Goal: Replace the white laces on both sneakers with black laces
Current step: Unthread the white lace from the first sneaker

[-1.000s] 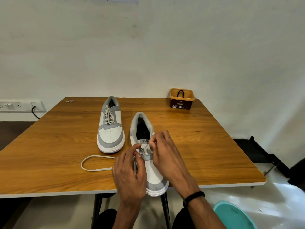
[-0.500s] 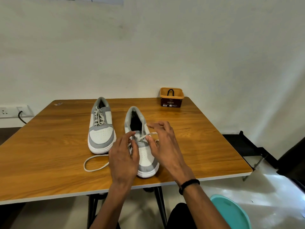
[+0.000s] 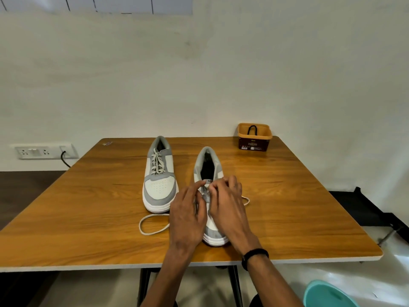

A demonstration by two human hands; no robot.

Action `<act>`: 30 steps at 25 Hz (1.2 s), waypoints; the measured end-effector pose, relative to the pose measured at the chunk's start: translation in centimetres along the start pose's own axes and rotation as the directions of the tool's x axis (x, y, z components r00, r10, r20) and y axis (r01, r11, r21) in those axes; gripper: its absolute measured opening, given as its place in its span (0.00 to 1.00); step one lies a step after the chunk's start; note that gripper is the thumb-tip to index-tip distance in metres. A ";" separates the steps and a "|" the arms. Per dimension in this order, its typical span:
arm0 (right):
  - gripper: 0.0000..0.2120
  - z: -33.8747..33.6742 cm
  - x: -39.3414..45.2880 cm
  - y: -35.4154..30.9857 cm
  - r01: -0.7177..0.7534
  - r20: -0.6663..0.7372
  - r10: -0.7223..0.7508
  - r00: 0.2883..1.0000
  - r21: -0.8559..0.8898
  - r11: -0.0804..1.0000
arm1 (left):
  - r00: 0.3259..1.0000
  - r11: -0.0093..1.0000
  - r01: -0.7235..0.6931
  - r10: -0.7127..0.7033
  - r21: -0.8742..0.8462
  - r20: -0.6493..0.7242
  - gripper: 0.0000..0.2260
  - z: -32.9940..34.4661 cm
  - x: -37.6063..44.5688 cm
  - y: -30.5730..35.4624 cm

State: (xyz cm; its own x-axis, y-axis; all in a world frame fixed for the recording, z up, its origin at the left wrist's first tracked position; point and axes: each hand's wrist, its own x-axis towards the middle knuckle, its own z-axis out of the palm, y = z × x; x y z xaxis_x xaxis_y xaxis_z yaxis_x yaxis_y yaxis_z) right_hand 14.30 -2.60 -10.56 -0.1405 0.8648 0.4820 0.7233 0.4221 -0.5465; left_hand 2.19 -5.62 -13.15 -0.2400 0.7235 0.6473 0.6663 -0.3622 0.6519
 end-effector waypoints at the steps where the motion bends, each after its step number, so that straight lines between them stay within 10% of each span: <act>1: 0.07 0.3 -0.1 0.1 -0.023 -0.063 0.027 0.998 0.063 0.998 | 1.000 1.000 0.001 -0.001 -0.001 0.000 0.14 0.0 0.1 -0.1; 10: 0.05 2.3 2.4 -0.6 0.025 -0.400 0.236 0.886 0.550 0.835 | 0.985 0.988 0.149 -0.152 -0.038 -0.084 0.10 0.5 0.3 -1.3; 18: 0.12 3.2 2.2 0.7 0.009 -0.208 0.066 0.976 0.341 0.940 | 0.996 0.996 0.083 -0.083 0.016 -0.032 0.11 0.9 0.7 -2.0; 30: 0.05 2.6 1.6 -0.3 0.074 -0.442 0.169 0.881 0.482 0.873 | 0.980 0.983 0.179 -0.175 -0.036 0.097 0.21 0.9 0.2 -2.0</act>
State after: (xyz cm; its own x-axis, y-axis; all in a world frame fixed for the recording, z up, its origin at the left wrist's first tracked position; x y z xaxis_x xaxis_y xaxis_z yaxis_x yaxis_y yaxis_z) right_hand 12.11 -0.69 -11.40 0.2972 0.7131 0.6349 0.2955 0.5636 -0.7714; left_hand 1.45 -4.27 -14.64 -0.2833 0.8289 0.4823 0.5868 -0.2480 0.7708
